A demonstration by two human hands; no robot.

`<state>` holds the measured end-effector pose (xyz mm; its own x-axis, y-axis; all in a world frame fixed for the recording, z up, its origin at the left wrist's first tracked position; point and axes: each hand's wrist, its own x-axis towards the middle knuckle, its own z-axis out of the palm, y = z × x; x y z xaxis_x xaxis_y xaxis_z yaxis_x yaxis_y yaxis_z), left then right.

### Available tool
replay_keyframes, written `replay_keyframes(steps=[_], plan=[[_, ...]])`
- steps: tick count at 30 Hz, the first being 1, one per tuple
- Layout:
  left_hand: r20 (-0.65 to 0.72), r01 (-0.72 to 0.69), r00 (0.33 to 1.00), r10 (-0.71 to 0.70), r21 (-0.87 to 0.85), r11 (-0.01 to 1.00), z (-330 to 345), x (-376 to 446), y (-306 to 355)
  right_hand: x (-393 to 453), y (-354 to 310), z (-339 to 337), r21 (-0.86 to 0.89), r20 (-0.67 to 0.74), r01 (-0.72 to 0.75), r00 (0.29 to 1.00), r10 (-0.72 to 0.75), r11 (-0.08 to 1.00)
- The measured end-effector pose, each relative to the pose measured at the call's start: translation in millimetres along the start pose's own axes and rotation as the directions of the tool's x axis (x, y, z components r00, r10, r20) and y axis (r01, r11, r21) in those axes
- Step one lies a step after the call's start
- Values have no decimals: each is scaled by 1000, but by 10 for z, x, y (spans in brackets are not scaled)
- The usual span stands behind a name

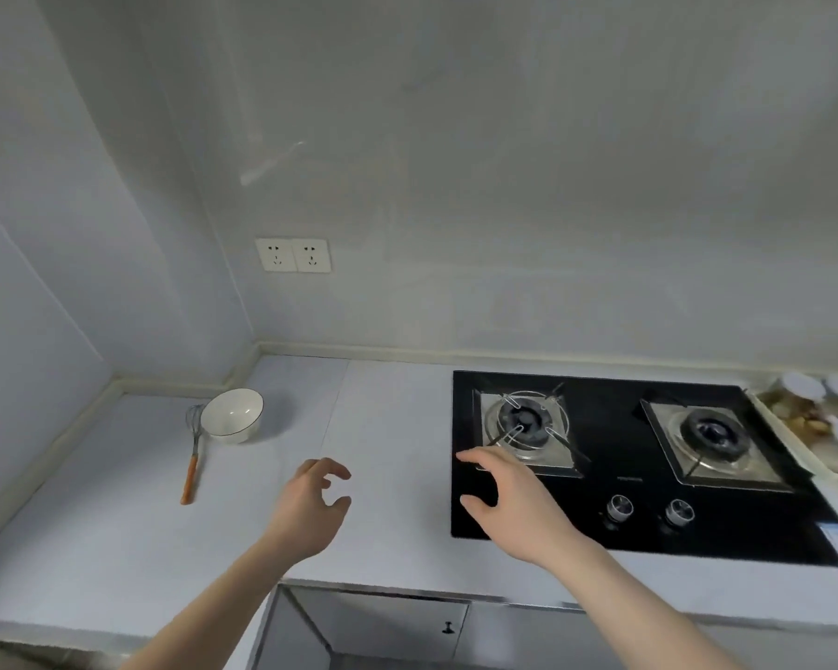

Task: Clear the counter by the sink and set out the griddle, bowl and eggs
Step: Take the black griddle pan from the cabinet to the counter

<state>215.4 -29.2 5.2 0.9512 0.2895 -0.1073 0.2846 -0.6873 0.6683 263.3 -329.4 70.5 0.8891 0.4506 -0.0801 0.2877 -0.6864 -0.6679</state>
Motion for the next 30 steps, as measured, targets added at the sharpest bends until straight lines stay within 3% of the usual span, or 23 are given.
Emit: replay_keyframes(steps=[4, 9, 15, 22, 30], plan=[[70, -126, 990, 124, 18, 992, 41, 295, 320, -90, 119, -174, 5, -77, -73, 994, 73, 997], [182, -358, 910, 372, -106, 928, 437, 631, 1163, -205, 349, -551, 54, -204, -177, 961, 185, 983], [311, -648, 663, 681, -217, 730, 949, 589, 2409, -746, 608, -1140, 100, -388, -304, 865, 318, 947], [313, -846, 377, 872, -266, 462, 1339, 122, 3897, -1707, 903, -2092, 86, -611, -364, 716, 337, 928], [219, -919, 195, 956, -299, 256, 1703, -847, 5550, -3022, 1377, -3289, 35, -766, -384, 582, 271, 923]])
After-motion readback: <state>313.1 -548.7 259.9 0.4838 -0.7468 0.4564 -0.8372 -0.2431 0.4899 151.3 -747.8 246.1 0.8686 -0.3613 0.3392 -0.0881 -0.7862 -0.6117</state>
